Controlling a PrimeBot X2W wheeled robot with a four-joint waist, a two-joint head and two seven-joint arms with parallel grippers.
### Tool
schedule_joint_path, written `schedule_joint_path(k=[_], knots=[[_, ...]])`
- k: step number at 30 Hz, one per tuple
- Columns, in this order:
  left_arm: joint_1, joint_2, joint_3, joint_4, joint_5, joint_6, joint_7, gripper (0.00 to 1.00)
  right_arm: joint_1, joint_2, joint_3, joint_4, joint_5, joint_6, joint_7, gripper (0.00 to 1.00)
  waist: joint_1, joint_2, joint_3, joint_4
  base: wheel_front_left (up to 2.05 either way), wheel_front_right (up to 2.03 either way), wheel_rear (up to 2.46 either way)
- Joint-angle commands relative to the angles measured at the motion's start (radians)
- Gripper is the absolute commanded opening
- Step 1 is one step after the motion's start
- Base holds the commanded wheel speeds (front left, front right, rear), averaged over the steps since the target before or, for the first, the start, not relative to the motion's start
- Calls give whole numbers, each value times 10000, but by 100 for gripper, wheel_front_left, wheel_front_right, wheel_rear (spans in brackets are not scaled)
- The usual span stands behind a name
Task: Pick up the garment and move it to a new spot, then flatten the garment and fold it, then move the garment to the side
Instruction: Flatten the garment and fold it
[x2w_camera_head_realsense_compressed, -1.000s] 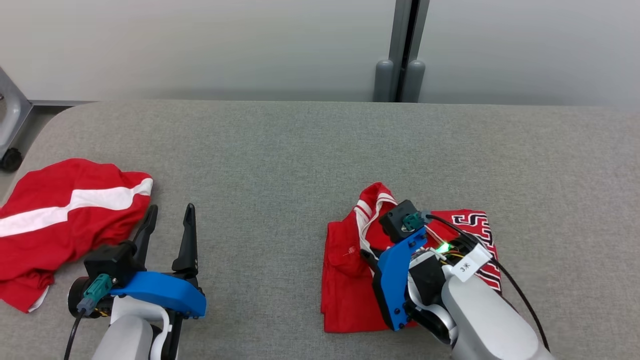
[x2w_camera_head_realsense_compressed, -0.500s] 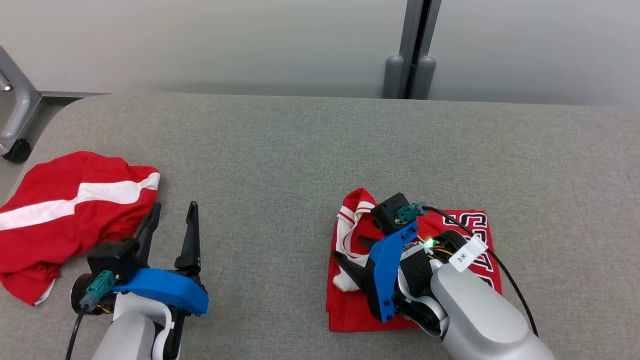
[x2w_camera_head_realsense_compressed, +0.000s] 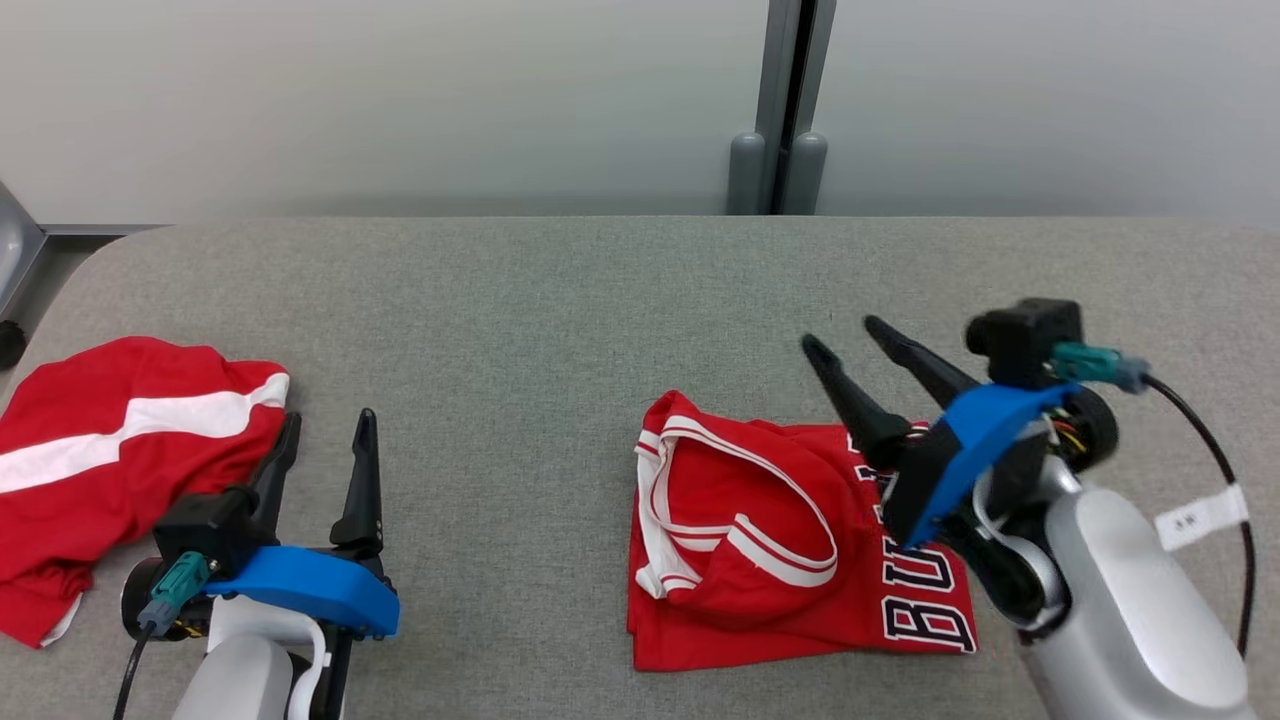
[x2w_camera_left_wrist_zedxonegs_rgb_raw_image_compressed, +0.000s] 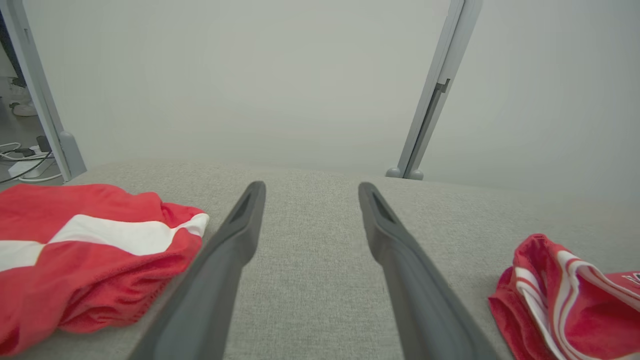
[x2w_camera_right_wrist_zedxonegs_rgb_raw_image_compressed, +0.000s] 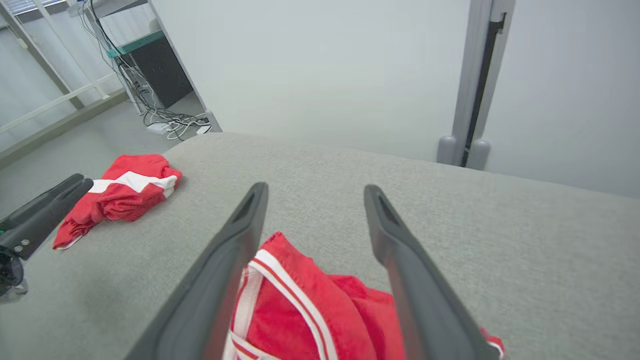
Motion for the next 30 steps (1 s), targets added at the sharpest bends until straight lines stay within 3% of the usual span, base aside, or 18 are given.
schedule_joint_path(k=[1,4,9,10,11,12,22,30], knots=[[165,31,56,-44,-11,52,-41,100,482,-26,-393,-209,-295,2,-69,100,-1,0,-54,-51,0,0,0],[202,49,60,-134,-17,63,-42,100,1444,-199,-1440,-530,-1399,1,-189,100,-1,0,-102,-97,0,0,0],[272,96,69,-217,-70,63,-43,100,2901,200,-2196,-530,-2848,2,-267,100,-1,0,-91,-145,0,0,0],[280,108,66,-229,-75,60,-43,100,3097,324,-2190,-435,-2997,2,-218,52,-1,0,-83,-158,0,0,0],[285,124,64,-236,-80,59,-43,100,3222,421,-2168,-345,-3112,1,-221,41,-1,0,-75,-169,0,0,0],[287,138,57,-239,-77,59,-43,100,3284,489,-2080,-233,-3238,1,-236,0,-1,0,-70,-177,0,0,0],[131,159,-83,-210,-76,50,-44,100,2569,943,-86,1232,-3364,1,-228,0,-1,0,-74,-55,0,0,0],[70,141,-204,-162,-114,51,-41,100,1705,933,2791,1970,-1514,1,-330,0,-1,0,-52,178,0,0,0]])
